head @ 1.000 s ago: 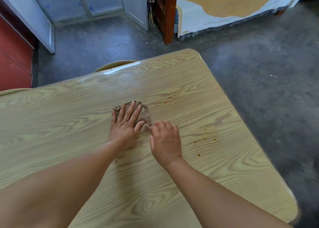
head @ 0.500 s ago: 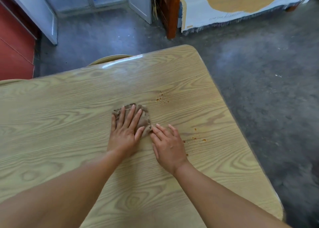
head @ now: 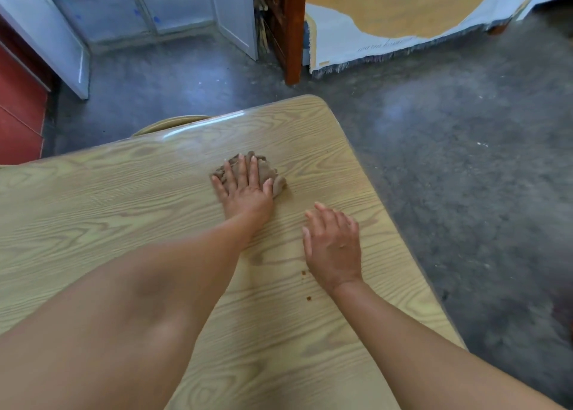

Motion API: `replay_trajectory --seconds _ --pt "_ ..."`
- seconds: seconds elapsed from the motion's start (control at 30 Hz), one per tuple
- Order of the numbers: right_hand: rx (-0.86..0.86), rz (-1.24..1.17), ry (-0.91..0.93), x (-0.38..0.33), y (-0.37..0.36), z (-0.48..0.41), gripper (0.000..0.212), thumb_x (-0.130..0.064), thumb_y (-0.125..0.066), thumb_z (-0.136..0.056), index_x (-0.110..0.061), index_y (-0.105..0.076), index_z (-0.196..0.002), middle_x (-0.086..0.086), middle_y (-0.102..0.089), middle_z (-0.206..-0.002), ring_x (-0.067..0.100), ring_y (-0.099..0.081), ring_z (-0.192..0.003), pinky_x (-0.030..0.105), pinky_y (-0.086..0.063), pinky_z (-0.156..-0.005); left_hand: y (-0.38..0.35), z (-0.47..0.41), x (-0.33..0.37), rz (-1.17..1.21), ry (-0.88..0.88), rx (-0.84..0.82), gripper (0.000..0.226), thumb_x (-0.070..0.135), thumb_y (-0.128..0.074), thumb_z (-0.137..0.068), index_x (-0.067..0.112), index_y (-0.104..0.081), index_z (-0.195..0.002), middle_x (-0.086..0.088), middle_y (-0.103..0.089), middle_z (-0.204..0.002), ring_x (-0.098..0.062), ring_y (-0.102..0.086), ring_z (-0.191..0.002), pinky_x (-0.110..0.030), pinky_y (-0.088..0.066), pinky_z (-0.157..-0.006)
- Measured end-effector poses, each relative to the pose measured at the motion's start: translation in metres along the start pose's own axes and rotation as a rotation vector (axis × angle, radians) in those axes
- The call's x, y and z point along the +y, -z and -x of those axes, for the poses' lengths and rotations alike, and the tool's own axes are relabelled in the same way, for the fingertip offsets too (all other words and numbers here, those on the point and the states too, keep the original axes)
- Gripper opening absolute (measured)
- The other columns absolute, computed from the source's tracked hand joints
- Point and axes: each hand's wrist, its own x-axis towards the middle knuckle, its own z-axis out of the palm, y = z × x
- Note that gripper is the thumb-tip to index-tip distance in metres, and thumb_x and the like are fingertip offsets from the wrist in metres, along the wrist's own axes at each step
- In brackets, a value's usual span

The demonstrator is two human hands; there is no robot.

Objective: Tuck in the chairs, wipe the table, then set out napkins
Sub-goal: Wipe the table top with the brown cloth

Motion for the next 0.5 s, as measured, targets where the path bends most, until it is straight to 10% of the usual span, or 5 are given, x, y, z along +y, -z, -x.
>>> replay_trajectory --seconds 0.3,0.5 --pt "0.042 -0.068 -0.135 0.023 0.003 0.021 0.047 -0.032 -0.034 -0.096 -0.007 -0.069 -0.114 0.008 -0.067 -0.12 0.023 -0.063 -0.112 0.042 -0.047 -0.098 -0.017 0.07 -0.019 -0.107 -0.57 -0.053 0.069 0.061 0.003 -0.086 0.041 0.005 -0.153 0.019 0.015 -0.16 -0.013 0.025 -0.146 -0.04 0.024 -0.115" --pt "0.056 -0.156 -0.149 0.045 0.008 0.05 0.047 -0.028 -0.031 -0.099 -0.005 -0.06 -0.127 0.009 -0.06 -0.131 0.024 -0.056 -0.121 0.039 -0.042 -0.105 -0.007 0.045 -0.011 -0.065 -0.371 -0.07 0.061 0.056 -0.016 -0.099 0.04 0.007 -0.153 0.016 0.016 -0.161 -0.016 0.024 -0.147 -0.046 0.02 -0.117"
